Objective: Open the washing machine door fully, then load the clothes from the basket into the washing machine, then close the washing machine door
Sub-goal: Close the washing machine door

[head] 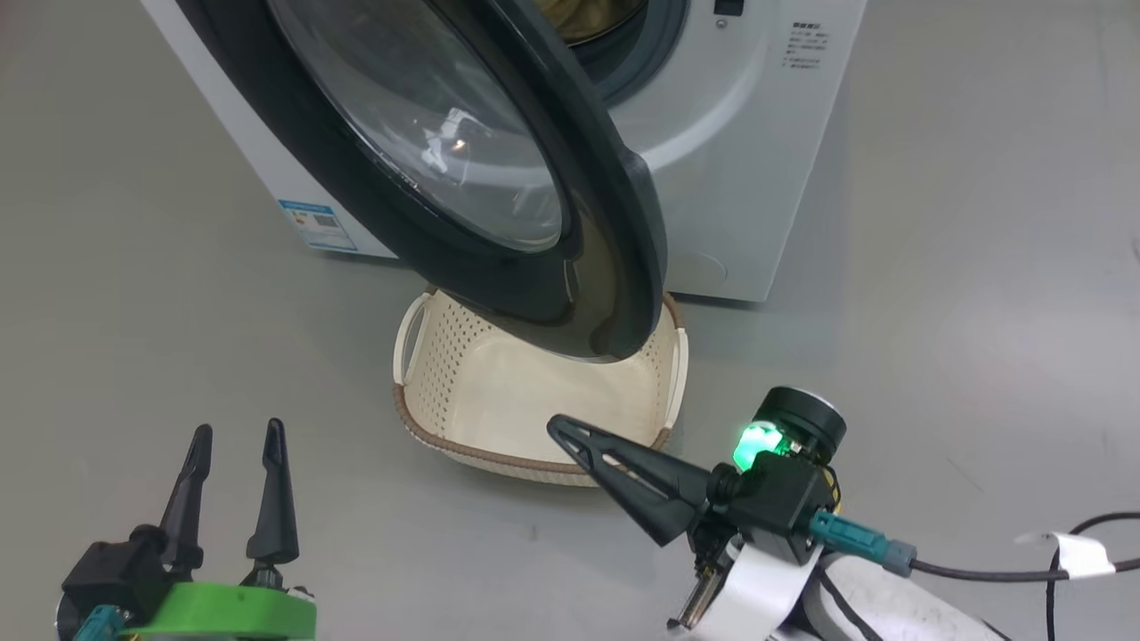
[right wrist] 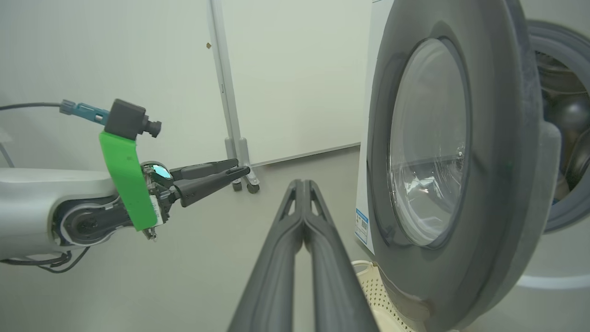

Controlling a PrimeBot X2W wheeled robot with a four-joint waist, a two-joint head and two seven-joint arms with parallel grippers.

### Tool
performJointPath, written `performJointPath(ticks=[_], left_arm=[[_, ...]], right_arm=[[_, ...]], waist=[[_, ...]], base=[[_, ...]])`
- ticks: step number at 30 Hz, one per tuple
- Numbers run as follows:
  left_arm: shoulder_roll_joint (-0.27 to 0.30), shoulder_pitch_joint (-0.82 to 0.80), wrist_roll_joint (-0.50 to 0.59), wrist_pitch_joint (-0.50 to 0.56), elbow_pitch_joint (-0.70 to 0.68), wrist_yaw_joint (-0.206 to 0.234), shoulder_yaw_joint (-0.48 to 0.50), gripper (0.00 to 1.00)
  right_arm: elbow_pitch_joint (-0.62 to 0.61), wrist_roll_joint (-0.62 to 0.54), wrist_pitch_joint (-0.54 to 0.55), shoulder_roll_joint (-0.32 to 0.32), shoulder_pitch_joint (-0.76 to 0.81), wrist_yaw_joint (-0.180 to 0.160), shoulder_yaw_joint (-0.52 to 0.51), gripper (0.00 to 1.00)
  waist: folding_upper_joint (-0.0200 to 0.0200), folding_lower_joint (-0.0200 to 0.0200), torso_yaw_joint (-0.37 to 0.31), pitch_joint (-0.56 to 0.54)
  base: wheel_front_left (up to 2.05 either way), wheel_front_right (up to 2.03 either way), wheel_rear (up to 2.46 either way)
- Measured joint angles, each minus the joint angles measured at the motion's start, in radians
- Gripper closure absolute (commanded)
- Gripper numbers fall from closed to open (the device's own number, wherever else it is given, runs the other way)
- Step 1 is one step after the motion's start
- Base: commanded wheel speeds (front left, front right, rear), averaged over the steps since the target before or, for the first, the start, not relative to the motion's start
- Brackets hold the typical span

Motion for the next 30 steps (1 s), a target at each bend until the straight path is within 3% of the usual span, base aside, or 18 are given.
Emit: performJointPath(ticks=[19, 24, 30], left_arm=[[-0.020, -0.146, -0.090, 0.000, -0.010, 0.000, -0.114, 0.00], [-0.023, -0.171, -0.102, 0.000, -0.007, 0.000, -0.127, 0.00], [-0.025, -0.183, -0.104, 0.000, -0.003, 0.000, -0.154, 0.00]], right_arm=[[0.167, 0.008, 0.060, 0.028, -0.235, -0.002, -0.133, 1.00], [0.200, 0.008, 0.049, 0.047, -0.271, -0.015, -0.171, 1.00], [0.232, 0.006, 0.020, 0.040, -0.304, -0.064, -0.243, 1.00]], waist=[[0.0000, 0.0001, 0.113, 0.212], [0.0000, 0.0001, 0.129, 0.252], [0.0000, 0.0000, 0.137, 0.271]], base=[[0.00, 0.00, 0.00], [0.00, 0.00, 0.00], [0.00, 0.00, 0.00]])
